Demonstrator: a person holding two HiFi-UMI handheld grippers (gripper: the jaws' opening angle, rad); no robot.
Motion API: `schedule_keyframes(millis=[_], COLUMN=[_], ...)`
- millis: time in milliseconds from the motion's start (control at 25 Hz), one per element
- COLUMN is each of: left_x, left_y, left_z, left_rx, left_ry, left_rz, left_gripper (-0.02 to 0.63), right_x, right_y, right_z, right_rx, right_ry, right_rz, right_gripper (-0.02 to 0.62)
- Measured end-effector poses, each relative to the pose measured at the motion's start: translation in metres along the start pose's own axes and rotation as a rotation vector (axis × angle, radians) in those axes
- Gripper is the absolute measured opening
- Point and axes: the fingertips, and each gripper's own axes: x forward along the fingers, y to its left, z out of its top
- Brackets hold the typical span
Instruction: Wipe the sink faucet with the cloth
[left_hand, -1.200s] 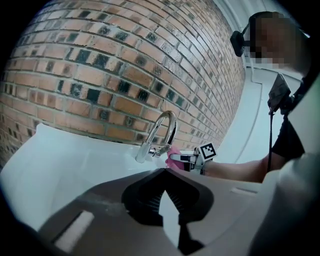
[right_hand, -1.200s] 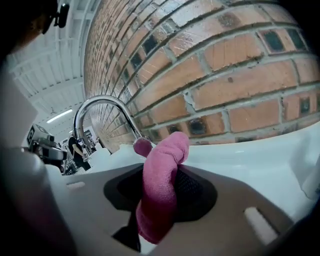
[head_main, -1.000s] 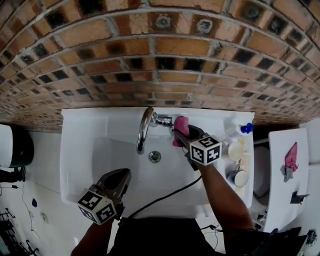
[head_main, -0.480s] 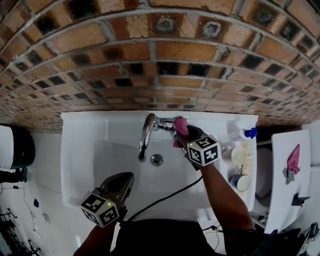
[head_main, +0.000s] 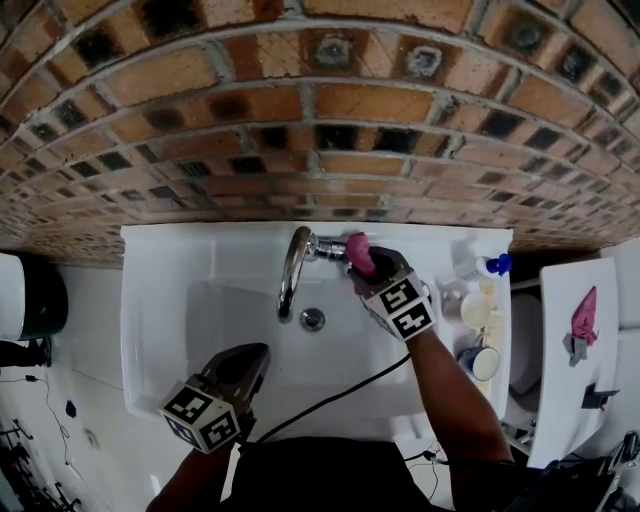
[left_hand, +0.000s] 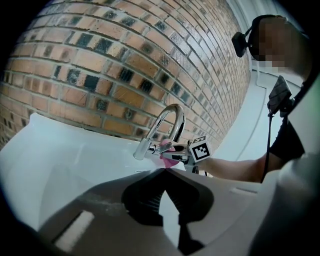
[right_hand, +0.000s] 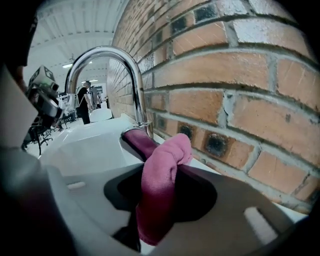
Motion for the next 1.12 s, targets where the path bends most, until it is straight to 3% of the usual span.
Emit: schedule_keyframes(millis=[480, 800, 920, 1120], left_x=[-0.007, -0.018, -0.023, -0.030], left_y=[-0.012, -0.012, -0.010, -0.003], left_z=[0.000, 0.000, 0.002, 0.002], left_rx=[0.024, 0.044, 0.047, 0.046], left_ry=[-0.018, -0.023, -0.026, -0.026], left_rz=[-0.040, -0.058, -0.064, -0.066], left_gripper=[0.006, 0.006, 0.006, 0.006], right_x=[-0.037, -0.063, -0.076, -0.071], right_y=[0.021, 0.039, 0.059, 0.084], right_z=[0.021, 0.038, 0.055, 0.056], right_rx=[-0.018, -0.106, -0.021, 0.337], right_ry=[-0.029, -0.044, -0.139, -0.302], right_rz=[-0.059, -0.099, -0.041, 0.086], right_gripper=[0.150, 0.150, 0.150, 0.150])
